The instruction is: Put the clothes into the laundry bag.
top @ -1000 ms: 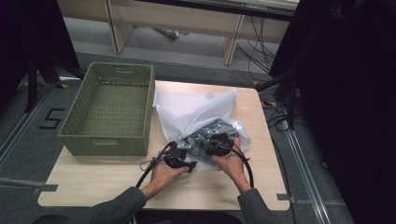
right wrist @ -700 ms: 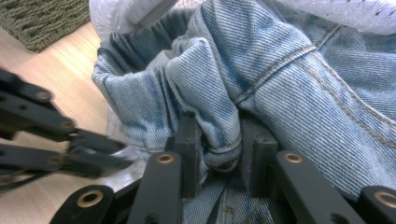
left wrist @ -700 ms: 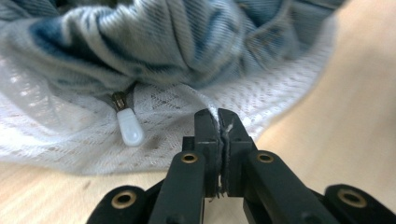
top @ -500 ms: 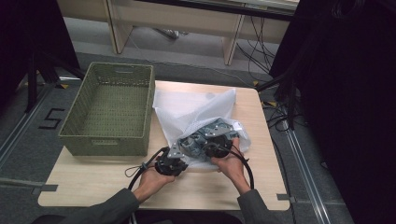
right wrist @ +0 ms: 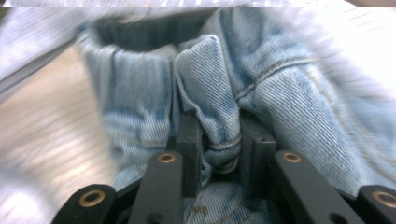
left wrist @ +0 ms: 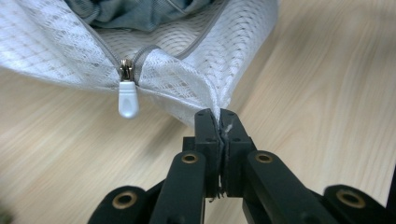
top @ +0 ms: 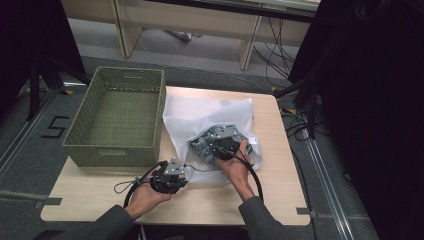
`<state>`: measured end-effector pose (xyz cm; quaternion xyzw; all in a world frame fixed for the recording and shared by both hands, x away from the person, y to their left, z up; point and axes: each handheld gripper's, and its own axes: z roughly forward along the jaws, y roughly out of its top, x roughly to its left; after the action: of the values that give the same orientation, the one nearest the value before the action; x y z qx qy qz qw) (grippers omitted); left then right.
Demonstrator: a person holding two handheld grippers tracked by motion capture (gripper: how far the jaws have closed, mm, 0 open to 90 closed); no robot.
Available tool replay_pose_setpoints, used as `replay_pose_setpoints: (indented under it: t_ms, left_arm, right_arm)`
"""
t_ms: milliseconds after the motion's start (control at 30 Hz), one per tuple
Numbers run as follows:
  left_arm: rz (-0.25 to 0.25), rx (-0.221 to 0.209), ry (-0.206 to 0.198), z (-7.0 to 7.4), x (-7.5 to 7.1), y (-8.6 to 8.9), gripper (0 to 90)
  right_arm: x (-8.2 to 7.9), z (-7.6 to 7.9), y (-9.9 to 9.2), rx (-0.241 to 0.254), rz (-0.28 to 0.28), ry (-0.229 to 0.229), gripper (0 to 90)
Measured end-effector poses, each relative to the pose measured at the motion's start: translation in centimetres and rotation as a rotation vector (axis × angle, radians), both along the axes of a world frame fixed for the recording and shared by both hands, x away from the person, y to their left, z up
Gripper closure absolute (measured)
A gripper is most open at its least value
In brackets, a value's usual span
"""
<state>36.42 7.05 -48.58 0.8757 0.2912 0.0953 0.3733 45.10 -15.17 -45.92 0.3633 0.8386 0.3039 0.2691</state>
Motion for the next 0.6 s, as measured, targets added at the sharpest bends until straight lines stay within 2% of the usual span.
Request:
replay_pose_setpoints:
  t_ms: [33,67,100,167,200,233,267,300,333,367,400,433,467,500,600]
  left_arm:
    - [-0.003,0.008,0.003,0.0,0.1,0.4,87.0]
    - [0.004,0.009,0.024,-0.2,0.2,1.0,86.9]
    - [0.016,0.012,0.047,-0.3,0.2,1.5,86.7]
    - [0.024,0.003,0.075,-0.4,0.2,2.3,85.6]
    - [0.031,0.006,0.079,-0.5,0.2,2.6,84.5]
    - [0.041,0.013,0.074,-0.4,0.2,2.9,84.0]
    - [0.045,0.006,0.07,-0.3,0.3,3.1,82.5]
    - [0.053,-0.007,0.061,-0.2,0.4,3.1,79.0]
    - [0.067,-0.028,0.07,0.0,0.6,3.2,75.7]
    - [0.069,-0.047,0.078,0.1,0.7,3.2,69.6]
    - [0.089,-0.075,0.093,0.2,0.8,3.1,64.3]
    - [0.094,-0.085,0.097,0.3,0.9,2.9,56.0]
    - [0.115,-0.085,0.104,0.3,1.0,2.7,49.9]
    - [0.121,-0.064,0.092,0.3,1.2,2.2,44.0]
    - [0.13,-0.054,0.121,-0.2,1.5,1.0,31.4]
  right_arm:
    - [-0.2,-0.3,0.3,0.012,0.024,0.032,72.3]
    - [-0.4,-0.4,0.4,0.019,0.047,0.089,71.4]
    - [-0.9,-0.8,0.7,0.028,0.084,0.123,70.9]
    - [-1.6,-0.9,1.0,0.01,0.114,0.127,69.8]
    - [-1.8,-1.0,1.0,0.021,0.119,0.115,69.0]
    - [-2.0,-0.7,1.0,0.03,0.116,0.145,68.4]
    - [-1.9,-0.5,0.8,0.038,0.122,0.147,67.7]
    - [-2.0,-0.7,0.8,0.058,0.103,0.132,67.0]
    - [-1.9,-0.7,0.5,0.04,0.116,0.129,66.6]
    - [-2.2,-0.6,0.7,0.073,0.085,0.158,66.1]
    - [-2.3,-0.7,0.7,0.065,0.083,0.168,65.7]
    - [-2.3,-0.6,0.7,0.063,0.092,0.174,65.0]
    - [-2.4,-0.6,0.8,0.083,0.101,0.198,64.4]
    - [-2.3,-0.6,0.8,0.074,0.118,0.193,63.9]
    - [-2.3,-0.7,0.9,0.085,0.106,0.201,62.4]
